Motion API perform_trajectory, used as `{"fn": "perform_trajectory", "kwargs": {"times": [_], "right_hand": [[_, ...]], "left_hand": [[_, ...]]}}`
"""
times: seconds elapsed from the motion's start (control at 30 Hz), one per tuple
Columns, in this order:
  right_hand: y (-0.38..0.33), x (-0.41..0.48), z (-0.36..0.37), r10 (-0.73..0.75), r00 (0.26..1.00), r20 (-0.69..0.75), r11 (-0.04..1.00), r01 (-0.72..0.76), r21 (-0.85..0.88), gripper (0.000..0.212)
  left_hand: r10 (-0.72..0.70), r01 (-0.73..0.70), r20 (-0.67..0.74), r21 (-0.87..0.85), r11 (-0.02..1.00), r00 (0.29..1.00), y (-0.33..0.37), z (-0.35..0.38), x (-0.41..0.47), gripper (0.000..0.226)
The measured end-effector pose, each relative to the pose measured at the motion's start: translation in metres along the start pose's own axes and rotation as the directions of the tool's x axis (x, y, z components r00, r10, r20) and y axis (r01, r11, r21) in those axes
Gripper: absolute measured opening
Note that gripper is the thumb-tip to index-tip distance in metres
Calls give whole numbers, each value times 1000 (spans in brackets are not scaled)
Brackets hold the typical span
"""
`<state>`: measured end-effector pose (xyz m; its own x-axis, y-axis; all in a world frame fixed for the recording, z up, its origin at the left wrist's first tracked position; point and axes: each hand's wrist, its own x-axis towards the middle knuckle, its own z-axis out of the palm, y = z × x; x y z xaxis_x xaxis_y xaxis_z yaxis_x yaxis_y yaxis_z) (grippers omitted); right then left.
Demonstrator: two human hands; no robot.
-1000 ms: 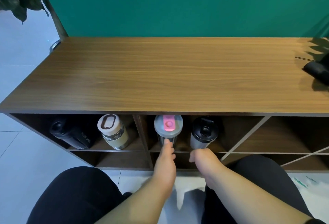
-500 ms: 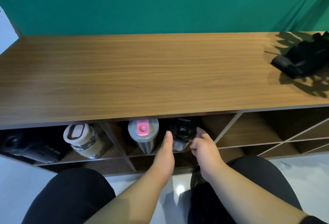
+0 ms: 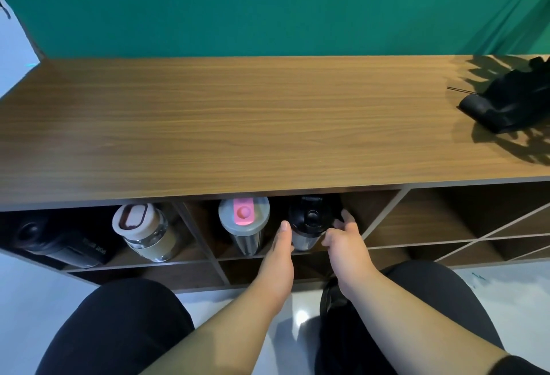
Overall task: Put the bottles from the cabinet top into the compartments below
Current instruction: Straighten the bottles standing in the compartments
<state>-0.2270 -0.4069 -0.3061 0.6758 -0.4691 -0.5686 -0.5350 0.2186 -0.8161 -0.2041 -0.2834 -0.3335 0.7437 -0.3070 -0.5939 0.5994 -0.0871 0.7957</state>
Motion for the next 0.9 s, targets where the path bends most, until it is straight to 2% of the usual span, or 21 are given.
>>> {"fn": "perform_trajectory", "kwargs": {"times": [0.1, 0.13, 0.17, 0.2, 0.23, 0.3, 0.37, 0.43, 0.53, 0.6, 0.7, 0.73, 0.83, 0.9], "right_hand": [[2, -8, 6, 169, 986, -14, 985, -169, -35, 68], [3, -15, 9, 236, 970, -55, 972, -236, 13, 61], [2, -21, 19, 296, 955, -37, 948, -298, -113, 55], [0, -27, 27, 355, 934, 43, 907, -333, -257, 51], [2, -33, 34, 358, 915, 183, 876, -262, -404, 48], [7, -47, 45, 277, 908, 315, 867, -95, -489, 48], [9, -55, 64, 213, 890, 403, 885, -1, -465, 47], [8, -69, 95, 181, 856, 484, 905, 48, -422, 34], [9, -87, 139, 78, 805, 588, 923, 164, -348, 39], [10, -97, 168, 28, 795, 606, 927, 206, -313, 40], [4, -104, 204, -7, 828, 561, 947, 186, -262, 44], [1, -104, 214, -15, 837, 548, 949, 184, -255, 49], [-7, -97, 240, -27, 872, 488, 947, 178, -266, 71], [-10, -88, 253, -35, 890, 454, 953, 166, -254, 73]], "left_hand": [[-37, 37, 7, 25, 999, 999, 0, -10, -7, 72], [-40, 40, 8, 25, 999, 999, 1, -15, -10, 73], [-37, 36, 12, 20, 999, 999, 2, -20, -14, 71], [-42, 41, 16, 12, 999, 999, 2, -25, -18, 67], [-45, 45, 19, -7, 999, 999, 3, -30, -25, 62], [-46, 43, -48, -61, 997, 998, 1, -45, -41, 50], [-33, 16, -193, -87, 996, 981, -1, -68, -57, 36], [-6, -30, -320, -108, 994, 947, 4, -101, -74, 30], [41, -89, -396, -105, 990, 917, 25, -163, -102, 26], [37, -79, -419, -84, 993, 907, 38, -201, -113, 28], [-15, -47, -461, -124, 991, 887, 50, -246, -109, 69], [-29, -42, -462, -143, 989, 886, 55, -256, -104, 75], [-21, -79, -445, -205, 976, 895, 67, -274, -87, 74], [-34, -74, -431, -233, 970, 902, 70, -276, -77, 75]]}}
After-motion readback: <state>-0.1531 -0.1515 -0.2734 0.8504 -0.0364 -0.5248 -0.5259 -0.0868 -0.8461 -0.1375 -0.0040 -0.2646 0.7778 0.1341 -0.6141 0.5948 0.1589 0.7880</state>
